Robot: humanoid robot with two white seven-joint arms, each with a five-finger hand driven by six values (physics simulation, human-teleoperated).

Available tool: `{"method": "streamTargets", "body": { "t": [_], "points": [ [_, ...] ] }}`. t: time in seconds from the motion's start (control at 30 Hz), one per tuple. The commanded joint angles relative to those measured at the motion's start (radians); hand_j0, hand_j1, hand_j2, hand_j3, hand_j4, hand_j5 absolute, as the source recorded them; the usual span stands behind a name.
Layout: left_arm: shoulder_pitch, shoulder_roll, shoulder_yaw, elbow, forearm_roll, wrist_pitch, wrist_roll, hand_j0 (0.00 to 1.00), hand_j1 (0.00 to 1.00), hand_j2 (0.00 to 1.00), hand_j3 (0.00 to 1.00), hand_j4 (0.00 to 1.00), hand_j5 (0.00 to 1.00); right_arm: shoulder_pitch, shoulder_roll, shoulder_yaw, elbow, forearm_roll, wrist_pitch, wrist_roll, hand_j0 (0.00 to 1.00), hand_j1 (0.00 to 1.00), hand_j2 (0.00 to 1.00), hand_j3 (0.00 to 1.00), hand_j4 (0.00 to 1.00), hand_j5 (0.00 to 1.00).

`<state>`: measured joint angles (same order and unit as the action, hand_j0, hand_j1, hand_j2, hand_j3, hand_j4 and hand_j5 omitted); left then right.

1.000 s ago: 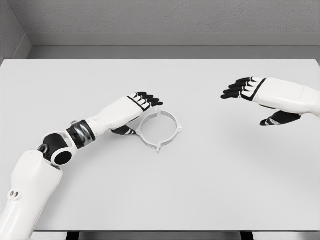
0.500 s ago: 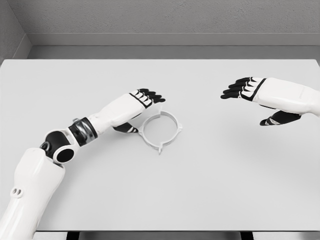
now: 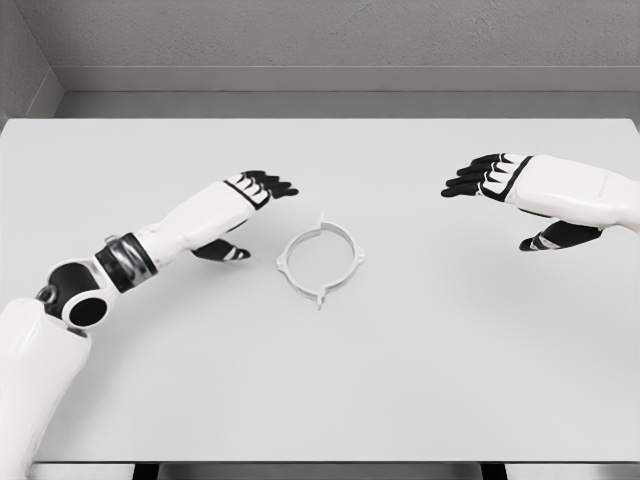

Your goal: Assemble PVC drainage pipe clamps

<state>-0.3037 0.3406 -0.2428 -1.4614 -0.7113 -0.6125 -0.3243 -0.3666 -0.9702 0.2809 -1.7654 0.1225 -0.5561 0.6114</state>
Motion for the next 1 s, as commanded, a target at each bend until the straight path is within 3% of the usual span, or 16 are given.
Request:
{"method": "streamTargets", "body": {
  "t": [0.0,0.2,0.6,0.97],
  "points": [
    [0.000,0.014,0.000,-0.014,0.029,0.002,0.001,1.00,1.00,1.00,1.00,1.00,1.00,0.000,-0.001,0.000,0.000,-0.006,0.002,0.000,1.00,1.00,1.00,1.00,1.00,1.00],
    [0.075,0.017,-0.012,-0.083,0.015,0.002,-0.001,1.00,1.00,1.00,1.00,1.00,1.00,0.000,-0.001,0.000,0.000,-0.006,0.002,0.000,1.00,1.00,1.00,1.00,1.00,1.00],
    [0.069,-0.020,-0.101,-0.122,-0.017,0.002,-0.001,1.00,1.00,1.00,1.00,1.00,1.00,-0.002,0.005,0.000,0.000,-0.004,0.002,0.000,1.00,1.00,1.00,1.00,1.00,1.00],
    [0.063,-0.054,-0.130,-0.117,-0.025,0.002,-0.001,1.00,1.00,1.00,1.00,1.00,1.00,-0.011,0.008,0.001,0.000,-0.004,0.002,0.000,1.00,1.00,1.00,1.00,1.00,1.00]
  ]
}}
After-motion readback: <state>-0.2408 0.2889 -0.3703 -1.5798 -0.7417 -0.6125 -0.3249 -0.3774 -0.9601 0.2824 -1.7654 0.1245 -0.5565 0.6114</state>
